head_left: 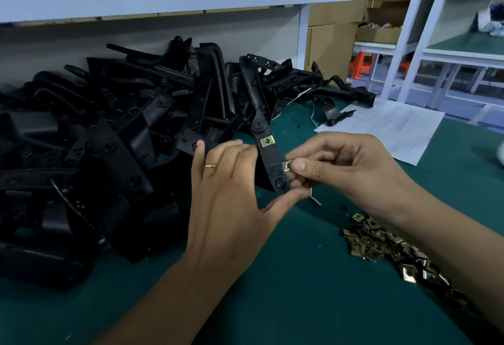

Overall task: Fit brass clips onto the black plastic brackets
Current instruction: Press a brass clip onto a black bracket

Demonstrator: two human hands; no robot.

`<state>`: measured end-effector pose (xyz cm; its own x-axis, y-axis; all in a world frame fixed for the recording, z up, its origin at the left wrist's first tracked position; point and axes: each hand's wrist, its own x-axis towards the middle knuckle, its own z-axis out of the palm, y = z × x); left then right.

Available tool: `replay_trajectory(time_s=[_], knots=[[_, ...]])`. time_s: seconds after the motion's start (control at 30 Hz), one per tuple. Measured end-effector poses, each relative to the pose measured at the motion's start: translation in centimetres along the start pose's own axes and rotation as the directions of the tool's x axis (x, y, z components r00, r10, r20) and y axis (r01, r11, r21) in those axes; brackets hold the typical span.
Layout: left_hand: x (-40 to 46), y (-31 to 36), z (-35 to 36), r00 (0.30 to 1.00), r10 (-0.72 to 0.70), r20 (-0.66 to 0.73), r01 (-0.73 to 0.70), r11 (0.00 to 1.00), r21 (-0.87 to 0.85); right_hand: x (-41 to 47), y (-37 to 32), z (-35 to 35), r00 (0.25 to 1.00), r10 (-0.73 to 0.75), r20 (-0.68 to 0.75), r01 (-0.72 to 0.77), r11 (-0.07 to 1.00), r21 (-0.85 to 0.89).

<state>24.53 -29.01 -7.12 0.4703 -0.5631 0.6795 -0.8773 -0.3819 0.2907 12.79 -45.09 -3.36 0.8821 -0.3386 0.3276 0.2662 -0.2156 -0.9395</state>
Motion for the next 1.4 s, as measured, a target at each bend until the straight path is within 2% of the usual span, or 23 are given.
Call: replay_trajectory(time_s=[0.5,0.63,0.8,1.03,1.17,1.3,1.4], knots=[[0.0,-0.1,0.1,0.999,0.032,-0.020,-0.031,0.999,0.030,0.0,0.0,-0.4,1.000,0.020,0.002,-0.020,1.000,-0.008],[-0.1,-0.2,0.1,0.999,0.039,-0.025,-0.037,0.998,0.054,0.0,0.3,-0.3,0.998,0.068,0.001,-0.068,0.996,0.060],[-0.1,0.0,0.1,0.999,0.020,-0.030,-0.020,1.000,0.002,0.0,0.6,-0.2,0.996,0.080,0.027,-0.081,0.994,0.075],[-0.2,0.5,-0.2,0.997,0.067,0.048,-0.067,0.998,0.004,0.0,0.7,-0.4,0.995,0.091,0.046,-0.094,0.994,0.063],[-0.1,0.5,-0.1,0.988,0.133,0.079,-0.126,0.988,-0.087,0.1,0.8,-0.5,0.985,0.147,0.092,-0.154,0.984,0.083],[0.0,0.3,-0.1,0.972,0.193,0.131,-0.177,0.977,-0.123,0.2,0.4,-1.3,0.961,0.229,0.154,-0.228,0.973,-0.027],[-0.1,0.7,0.1,0.968,0.209,0.136,-0.194,0.974,-0.118,0.0,-0.5,-2.0,0.940,0.247,0.234,-0.228,0.968,-0.105]])
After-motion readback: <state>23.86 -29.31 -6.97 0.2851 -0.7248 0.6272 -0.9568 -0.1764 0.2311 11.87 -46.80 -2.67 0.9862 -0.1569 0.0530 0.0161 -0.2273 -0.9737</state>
